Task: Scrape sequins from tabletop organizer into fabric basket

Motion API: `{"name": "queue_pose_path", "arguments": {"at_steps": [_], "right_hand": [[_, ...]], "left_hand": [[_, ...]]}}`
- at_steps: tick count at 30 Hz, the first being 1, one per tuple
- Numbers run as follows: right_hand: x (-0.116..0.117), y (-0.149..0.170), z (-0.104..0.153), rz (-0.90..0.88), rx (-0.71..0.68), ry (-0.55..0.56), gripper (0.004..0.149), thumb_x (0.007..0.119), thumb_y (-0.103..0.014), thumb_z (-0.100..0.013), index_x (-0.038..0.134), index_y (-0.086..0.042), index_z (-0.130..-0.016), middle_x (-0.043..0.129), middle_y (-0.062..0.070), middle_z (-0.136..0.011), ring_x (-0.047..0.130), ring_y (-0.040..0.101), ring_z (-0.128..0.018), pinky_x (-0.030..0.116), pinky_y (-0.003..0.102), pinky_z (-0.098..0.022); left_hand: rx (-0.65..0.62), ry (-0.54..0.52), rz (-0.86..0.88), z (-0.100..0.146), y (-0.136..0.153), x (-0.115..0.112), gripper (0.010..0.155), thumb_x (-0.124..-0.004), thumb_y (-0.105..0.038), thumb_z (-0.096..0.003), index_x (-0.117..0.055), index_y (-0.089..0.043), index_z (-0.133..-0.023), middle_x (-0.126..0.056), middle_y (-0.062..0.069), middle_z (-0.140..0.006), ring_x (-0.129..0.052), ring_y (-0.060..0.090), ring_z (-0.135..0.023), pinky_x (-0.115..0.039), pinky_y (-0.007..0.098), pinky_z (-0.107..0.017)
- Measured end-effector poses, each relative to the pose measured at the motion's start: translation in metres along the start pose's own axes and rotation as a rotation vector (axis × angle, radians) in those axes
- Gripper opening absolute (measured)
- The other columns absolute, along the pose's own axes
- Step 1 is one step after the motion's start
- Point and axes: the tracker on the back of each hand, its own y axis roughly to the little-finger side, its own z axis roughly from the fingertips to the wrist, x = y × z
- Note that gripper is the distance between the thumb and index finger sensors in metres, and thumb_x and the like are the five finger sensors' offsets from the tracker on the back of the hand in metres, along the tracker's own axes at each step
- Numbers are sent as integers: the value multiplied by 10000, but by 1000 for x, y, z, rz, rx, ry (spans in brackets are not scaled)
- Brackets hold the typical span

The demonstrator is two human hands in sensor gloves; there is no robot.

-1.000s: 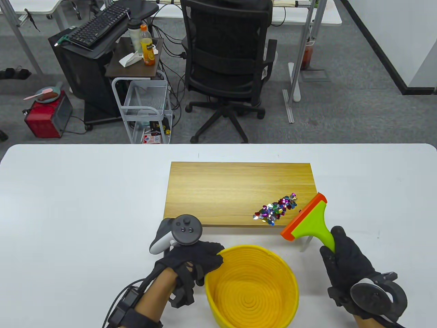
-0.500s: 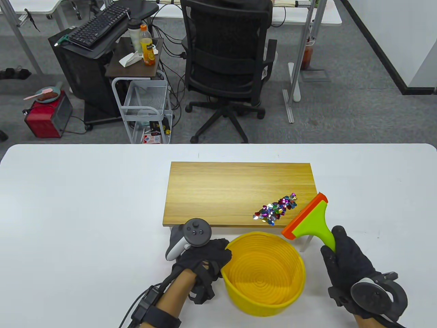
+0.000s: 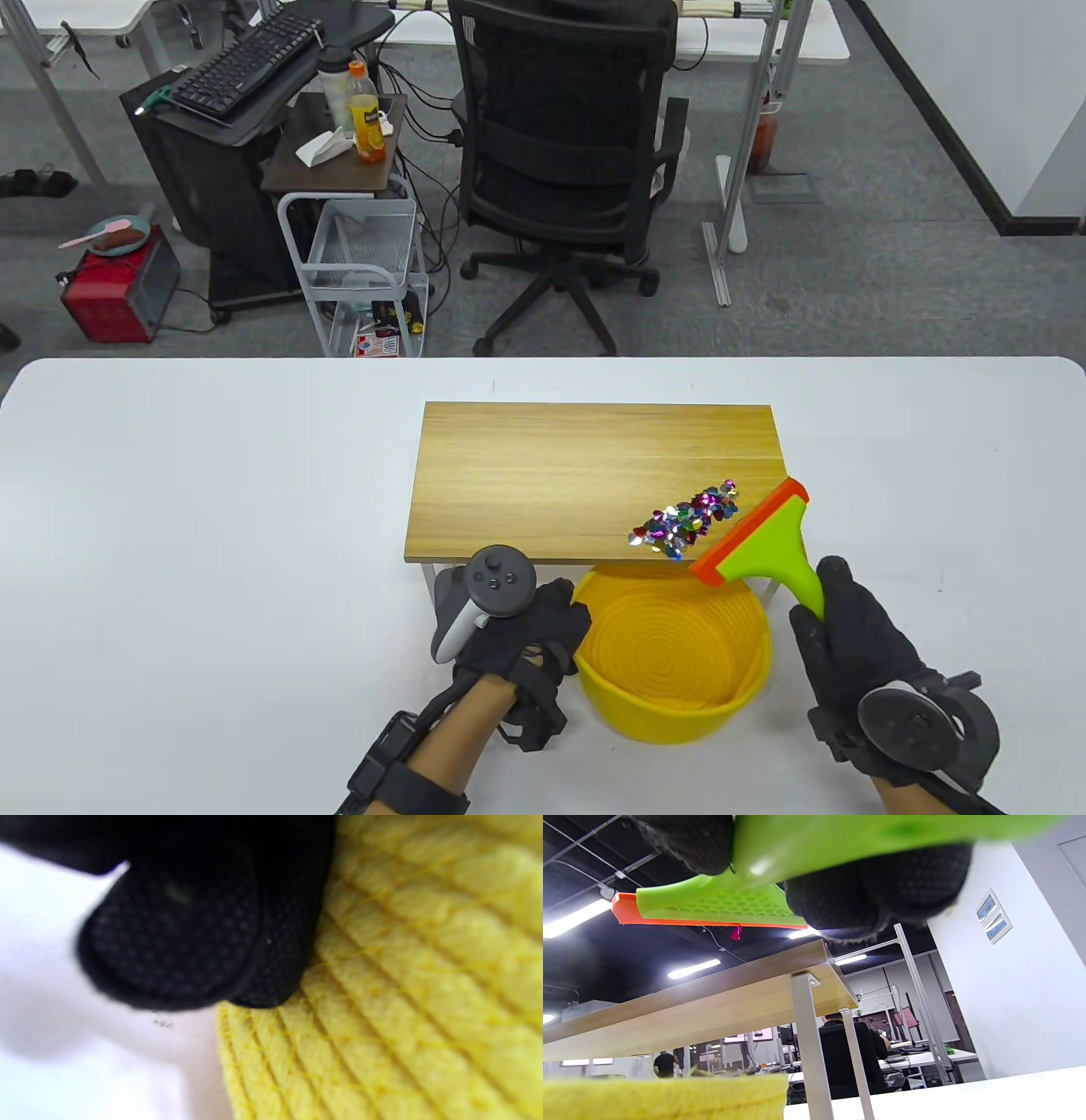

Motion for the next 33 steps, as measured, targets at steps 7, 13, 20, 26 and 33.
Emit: {"name": "queue_pose_path", "arguments": {"at_steps": [7, 13, 20, 26, 33], "right_hand": [[-11, -22, -39, 128, 62, -108, 621, 710, -396, -628, 542, 3, -1073, 819, 220, -898, 988, 358, -556, 884, 414, -382], [-10, -36, -74, 254, 111, -244, 606, 733, -380, -622, 577, 1, -1067, 847, 234, -880, 1004, 368, -525, 891, 417, -358], [4, -44, -95, 340, 156, -327, 603, 732, -373, -620, 585, 8, -1064, 859, 241, -870, 1011, 370, -506, 895, 413, -341], [14, -49, -96, 384, 162, -360, 603, 728, -372, -621, 582, 11, -1063, 856, 242, -870, 1009, 371, -504, 894, 411, -339], [7, -64, -79, 417, 111, -391, 604, 713, -376, -625, 573, 12, -1065, 856, 239, -867, 1014, 359, -493, 898, 402, -332]], "left_hand": [[3, -69, 33, 3, -10, -1, 539, -715, -397, -509, -699, 36, -829, -1068, 148, -372, -1080, 268, -134, -914, 387, -42], [-4, -118, 10, 7, -15, 0, 538, -715, -399, -509, -703, 36, -826, -1069, 149, -373, -1081, 269, -134, -917, 387, -42], [-1, -129, 17, 8, -16, -1, 539, -714, -397, -508, -705, 42, -822, -1068, 153, -374, -1080, 271, -133, -917, 388, -41], [-11, -133, 41, 9, -16, 2, 541, -708, -399, -511, -700, 42, -824, -1068, 148, -375, -1081, 268, -137, -918, 385, -44], [-19, -134, 60, 11, -15, 4, 543, -706, -400, -511, -697, 43, -826, -1067, 151, -380, -1082, 270, -141, -918, 387, -47]]}}
